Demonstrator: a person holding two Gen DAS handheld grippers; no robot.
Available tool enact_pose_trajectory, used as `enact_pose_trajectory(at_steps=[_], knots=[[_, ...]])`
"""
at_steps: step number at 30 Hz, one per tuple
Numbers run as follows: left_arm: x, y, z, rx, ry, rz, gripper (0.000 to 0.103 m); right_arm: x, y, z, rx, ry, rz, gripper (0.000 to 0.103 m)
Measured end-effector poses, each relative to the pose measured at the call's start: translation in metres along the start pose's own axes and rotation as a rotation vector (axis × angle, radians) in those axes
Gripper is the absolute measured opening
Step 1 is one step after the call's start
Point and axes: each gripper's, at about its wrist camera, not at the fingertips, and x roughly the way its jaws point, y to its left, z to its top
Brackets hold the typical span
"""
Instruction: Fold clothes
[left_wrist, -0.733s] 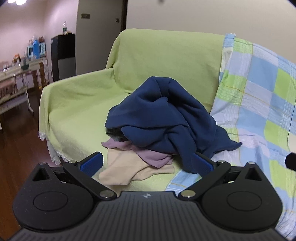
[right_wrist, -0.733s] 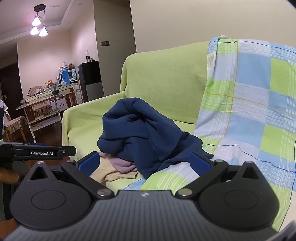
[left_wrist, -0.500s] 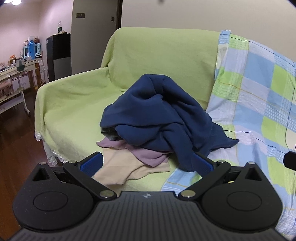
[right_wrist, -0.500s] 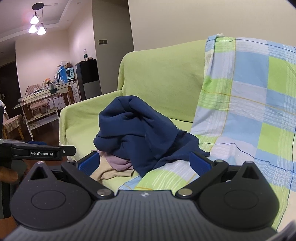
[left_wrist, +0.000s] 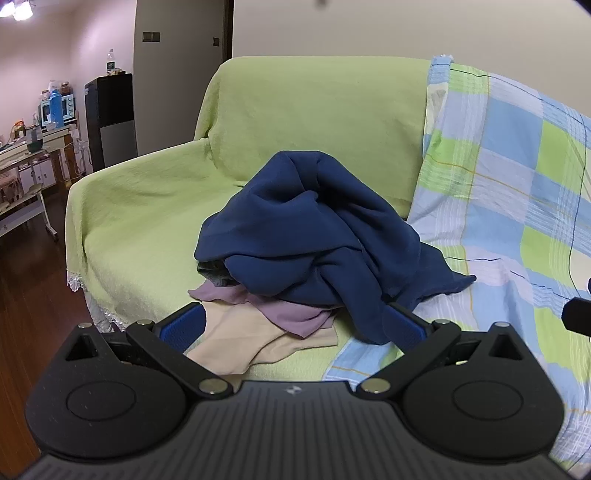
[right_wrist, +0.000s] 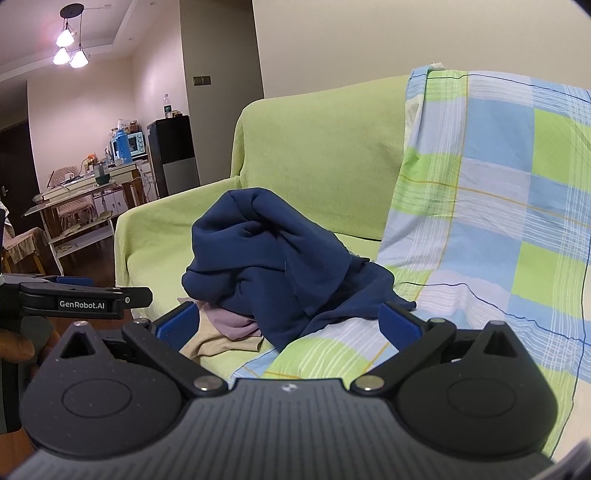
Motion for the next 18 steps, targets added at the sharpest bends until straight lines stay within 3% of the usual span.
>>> enact_pose_trajectory(at_steps=[18], knots=[[0.001, 0.000, -0.009, -0.006, 0.016, -0.010, 0.102, 0.013, 0.008, 0.001, -0.050, 0.062, -0.014, 0.102]])
